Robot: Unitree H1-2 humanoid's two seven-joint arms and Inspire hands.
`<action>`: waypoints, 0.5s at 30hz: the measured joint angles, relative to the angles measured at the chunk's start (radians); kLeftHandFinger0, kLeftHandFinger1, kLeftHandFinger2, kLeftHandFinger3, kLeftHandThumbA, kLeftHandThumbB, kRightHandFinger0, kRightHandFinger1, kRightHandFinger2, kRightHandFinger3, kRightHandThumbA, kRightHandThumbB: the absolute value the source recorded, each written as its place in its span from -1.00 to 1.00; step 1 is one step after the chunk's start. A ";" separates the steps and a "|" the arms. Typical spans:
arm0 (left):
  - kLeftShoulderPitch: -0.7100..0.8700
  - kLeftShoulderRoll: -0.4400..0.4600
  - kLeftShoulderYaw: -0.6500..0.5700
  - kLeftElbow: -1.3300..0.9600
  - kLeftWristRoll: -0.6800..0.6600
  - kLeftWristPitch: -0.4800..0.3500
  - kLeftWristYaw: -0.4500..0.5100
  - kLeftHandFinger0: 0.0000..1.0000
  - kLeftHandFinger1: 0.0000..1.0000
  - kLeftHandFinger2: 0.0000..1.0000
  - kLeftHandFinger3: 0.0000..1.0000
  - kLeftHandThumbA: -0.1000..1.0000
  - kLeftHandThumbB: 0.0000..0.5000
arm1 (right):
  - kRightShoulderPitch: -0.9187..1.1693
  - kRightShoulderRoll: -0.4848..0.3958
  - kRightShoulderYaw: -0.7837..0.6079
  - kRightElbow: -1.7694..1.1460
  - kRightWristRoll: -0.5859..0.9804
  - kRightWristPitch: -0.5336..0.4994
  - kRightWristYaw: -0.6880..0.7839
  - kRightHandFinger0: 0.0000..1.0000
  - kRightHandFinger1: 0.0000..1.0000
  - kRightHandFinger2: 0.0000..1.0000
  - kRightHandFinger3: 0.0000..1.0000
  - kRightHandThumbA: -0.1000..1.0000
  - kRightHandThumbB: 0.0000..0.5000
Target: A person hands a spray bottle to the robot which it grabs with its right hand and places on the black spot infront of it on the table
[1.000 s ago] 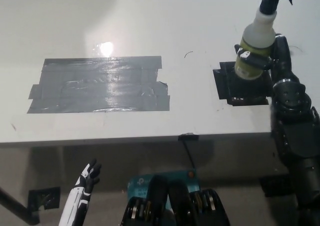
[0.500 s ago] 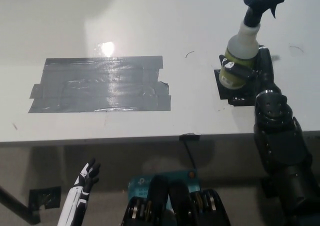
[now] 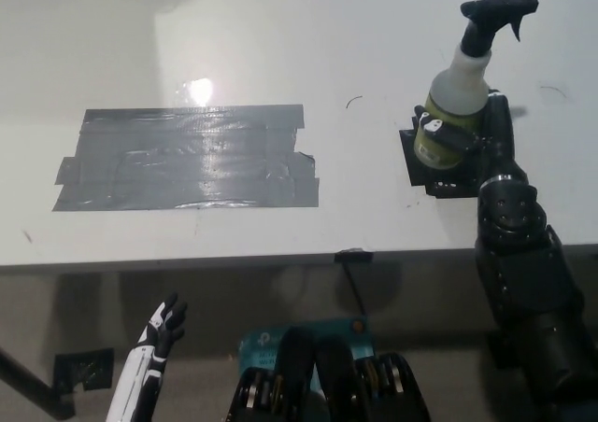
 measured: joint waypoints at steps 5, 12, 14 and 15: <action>-0.005 0.000 0.000 0.000 0.000 0.000 0.000 1.00 1.00 1.00 1.00 1.00 -0.97 | 0.006 -0.053 0.059 0.002 0.003 -0.022 0.090 1.00 1.00 1.00 1.00 0.67 1.00; -0.005 0.001 0.000 0.000 0.000 0.000 0.000 1.00 1.00 1.00 1.00 1.00 -0.95 | 0.032 -0.097 0.082 0.001 0.021 -0.032 0.205 1.00 1.00 1.00 1.00 0.75 1.00; -0.005 0.001 0.000 0.000 0.000 0.000 0.000 1.00 1.00 1.00 1.00 1.00 -0.98 | 0.037 -0.099 0.082 0.001 0.027 -0.032 0.228 1.00 1.00 1.00 1.00 0.77 1.00; -0.005 0.001 0.000 0.000 0.000 0.000 0.000 1.00 1.00 1.00 1.00 1.00 -0.98 | 0.038 -0.101 0.082 0.000 0.030 -0.032 0.236 1.00 1.00 1.00 1.00 0.77 1.00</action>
